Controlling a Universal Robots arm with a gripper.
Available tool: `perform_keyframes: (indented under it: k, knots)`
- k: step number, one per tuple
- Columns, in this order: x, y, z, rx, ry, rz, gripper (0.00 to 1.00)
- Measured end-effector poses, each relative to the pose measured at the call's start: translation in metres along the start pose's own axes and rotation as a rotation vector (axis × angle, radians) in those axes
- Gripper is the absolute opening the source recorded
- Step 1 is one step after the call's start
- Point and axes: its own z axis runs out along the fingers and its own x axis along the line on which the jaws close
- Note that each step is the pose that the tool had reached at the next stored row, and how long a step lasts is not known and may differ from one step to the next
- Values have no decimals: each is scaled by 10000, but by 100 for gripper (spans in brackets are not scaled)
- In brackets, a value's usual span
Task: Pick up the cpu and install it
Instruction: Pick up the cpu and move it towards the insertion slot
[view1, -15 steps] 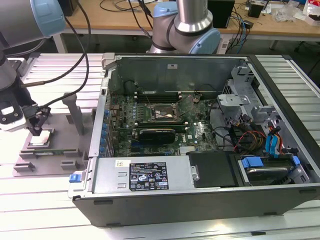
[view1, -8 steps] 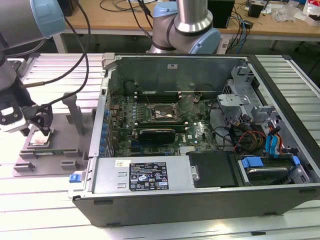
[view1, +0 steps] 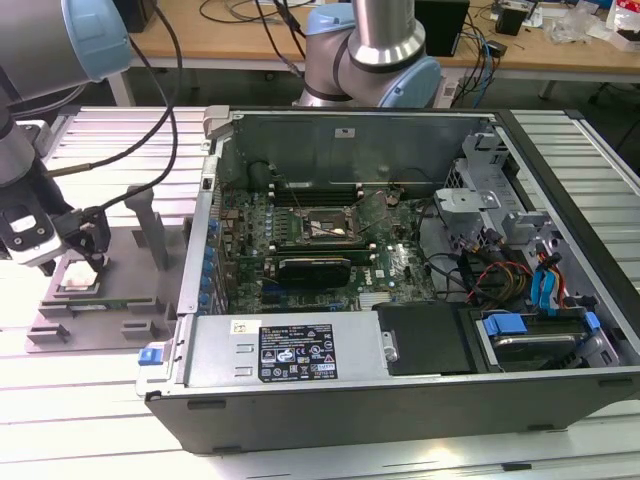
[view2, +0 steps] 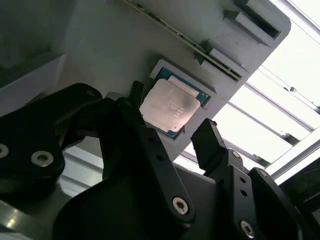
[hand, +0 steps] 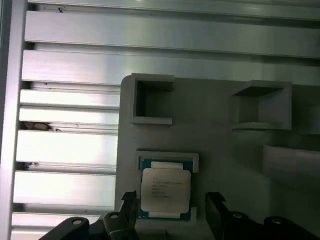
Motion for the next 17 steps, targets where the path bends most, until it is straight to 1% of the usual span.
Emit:
perform_keyframes:
  k: [1, 2, 7, 11, 14, 17]
  knots:
    - [0, 5, 17, 3, -8, 182, 66]
    - [1, 11, 31, 5, -9, 230, 66]
    - [8, 20, 92, 5, -11, 256, 66]
    - [11, 18, 173, 5, -10, 257, 66]
    - [11, 26, 193, 6, -10, 257, 66]
    - [10, 53, 212, 5, -11, 256, 66]
